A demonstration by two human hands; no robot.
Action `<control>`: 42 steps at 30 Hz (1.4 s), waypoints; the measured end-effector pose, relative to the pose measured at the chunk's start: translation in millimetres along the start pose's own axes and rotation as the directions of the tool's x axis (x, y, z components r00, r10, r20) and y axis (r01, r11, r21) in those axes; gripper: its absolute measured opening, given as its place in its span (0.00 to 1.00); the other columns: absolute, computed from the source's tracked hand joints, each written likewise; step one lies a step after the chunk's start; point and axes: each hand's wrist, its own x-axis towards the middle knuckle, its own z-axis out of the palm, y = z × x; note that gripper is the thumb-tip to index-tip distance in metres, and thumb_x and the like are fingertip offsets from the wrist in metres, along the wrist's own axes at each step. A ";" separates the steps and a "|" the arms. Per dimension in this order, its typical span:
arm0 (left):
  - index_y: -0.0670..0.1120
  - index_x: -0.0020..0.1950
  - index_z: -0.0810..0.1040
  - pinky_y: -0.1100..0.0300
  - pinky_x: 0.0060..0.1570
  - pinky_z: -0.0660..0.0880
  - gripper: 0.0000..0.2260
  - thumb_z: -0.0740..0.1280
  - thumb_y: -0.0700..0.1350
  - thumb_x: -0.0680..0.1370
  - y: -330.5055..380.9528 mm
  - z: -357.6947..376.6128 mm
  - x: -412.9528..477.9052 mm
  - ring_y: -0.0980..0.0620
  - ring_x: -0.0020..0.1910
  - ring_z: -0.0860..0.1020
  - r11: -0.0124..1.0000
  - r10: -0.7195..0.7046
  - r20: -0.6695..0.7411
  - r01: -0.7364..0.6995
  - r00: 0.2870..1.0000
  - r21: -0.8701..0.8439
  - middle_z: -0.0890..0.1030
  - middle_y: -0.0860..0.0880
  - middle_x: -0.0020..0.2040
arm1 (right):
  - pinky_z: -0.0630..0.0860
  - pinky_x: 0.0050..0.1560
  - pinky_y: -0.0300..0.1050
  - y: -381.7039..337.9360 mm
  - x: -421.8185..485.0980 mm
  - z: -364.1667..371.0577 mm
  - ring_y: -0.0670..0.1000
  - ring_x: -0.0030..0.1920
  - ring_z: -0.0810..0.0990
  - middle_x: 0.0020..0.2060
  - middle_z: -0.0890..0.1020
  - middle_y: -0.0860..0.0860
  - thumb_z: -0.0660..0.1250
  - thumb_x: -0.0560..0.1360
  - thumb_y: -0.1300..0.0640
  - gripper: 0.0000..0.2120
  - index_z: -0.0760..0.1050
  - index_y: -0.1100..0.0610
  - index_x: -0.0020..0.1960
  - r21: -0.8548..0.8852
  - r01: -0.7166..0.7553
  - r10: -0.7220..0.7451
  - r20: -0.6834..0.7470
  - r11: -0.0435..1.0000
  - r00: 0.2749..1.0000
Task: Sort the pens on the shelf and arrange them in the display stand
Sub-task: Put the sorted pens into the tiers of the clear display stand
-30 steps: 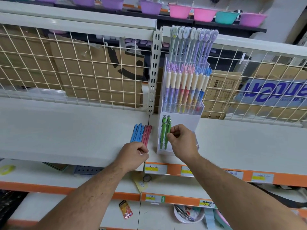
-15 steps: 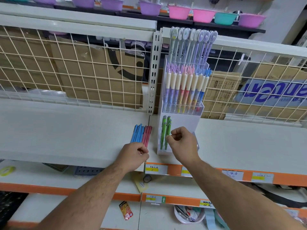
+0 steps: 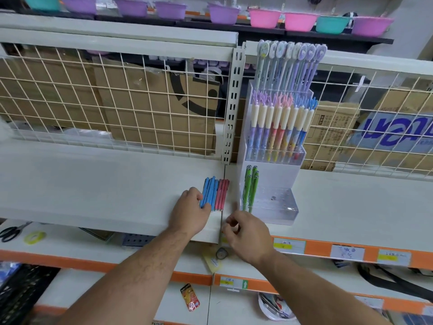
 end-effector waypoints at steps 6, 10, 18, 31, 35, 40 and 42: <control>0.48 0.55 0.72 0.59 0.34 0.72 0.13 0.67 0.55 0.78 3.0 2.8 17.2 0.53 0.40 0.76 0.988 -0.149 0.012 0.148 0.989 0.050 0.76 0.52 0.45 | 0.68 0.42 0.39 7.0 2.7 8.7 0.47 0.44 0.76 0.42 0.81 0.45 0.67 0.78 0.51 0.04 0.80 0.50 0.47 -0.065 0.083 -0.080 0.040 0.994 0.996; 0.46 0.58 0.73 0.56 0.37 0.76 0.13 0.67 0.52 0.78 4.9 7.2 18.9 0.51 0.44 0.77 0.981 -0.164 -0.021 0.165 0.986 0.102 0.78 0.50 0.50 | 0.69 0.43 0.38 6.2 4.5 4.9 0.45 0.43 0.75 0.43 0.80 0.45 0.67 0.79 0.51 0.04 0.80 0.50 0.48 -0.050 0.094 -0.091 0.063 0.994 0.994; 0.42 0.60 0.73 0.53 0.45 0.72 0.14 0.65 0.49 0.79 9.3 16.1 15.4 0.47 0.55 0.73 0.958 -0.143 -0.134 0.171 0.981 0.230 0.77 0.45 0.56 | 0.62 0.38 0.31 7.2 4.2 5.8 0.44 0.41 0.72 0.41 0.78 0.44 0.68 0.78 0.51 0.03 0.79 0.50 0.46 -0.037 0.077 -0.075 0.063 0.996 0.995; 0.43 0.58 0.71 0.55 0.46 0.75 0.12 0.66 0.46 0.78 10.0 21.3 16.2 0.48 0.55 0.73 0.901 -0.134 -0.040 0.138 0.990 0.410 0.76 0.44 0.57 | 0.64 0.39 0.33 8.7 5.3 5.7 0.44 0.40 0.72 0.40 0.77 0.42 0.68 0.78 0.53 0.03 0.79 0.50 0.46 -0.029 0.096 -0.093 0.075 0.995 0.993; 0.43 0.60 0.70 0.55 0.46 0.76 0.14 0.68 0.44 0.77 15.4 16.0 18.4 0.47 0.54 0.74 0.891 -0.185 0.005 0.165 0.983 0.423 0.75 0.44 0.58 | 0.67 0.41 0.37 7.5 4.7 5.7 0.44 0.41 0.73 0.42 0.79 0.43 0.68 0.78 0.52 0.03 0.79 0.49 0.47 -0.046 0.094 -0.090 0.083 0.994 0.992; 0.42 0.63 0.70 0.55 0.49 0.75 0.14 0.65 0.43 0.79 18.7 7.6 20.1 0.46 0.57 0.76 0.888 -0.259 0.059 0.213 0.964 0.408 0.77 0.43 0.59 | 0.69 0.42 0.39 4.0 4.1 4.1 0.45 0.42 0.74 0.42 0.80 0.44 0.67 0.78 0.52 0.03 0.79 0.49 0.47 -0.053 0.081 -0.076 0.085 0.995 0.993; 0.42 0.63 0.71 0.56 0.51 0.75 0.13 0.64 0.42 0.79 15.2 3.4 17.6 0.47 0.58 0.77 0.886 -0.265 0.060 0.218 0.962 0.409 0.78 0.44 0.60 | 0.70 0.43 0.39 2.1 4.1 2.4 0.45 0.43 0.73 0.44 0.80 0.44 0.67 0.79 0.53 0.03 0.79 0.50 0.48 -0.062 0.065 -0.059 0.100 0.996 0.993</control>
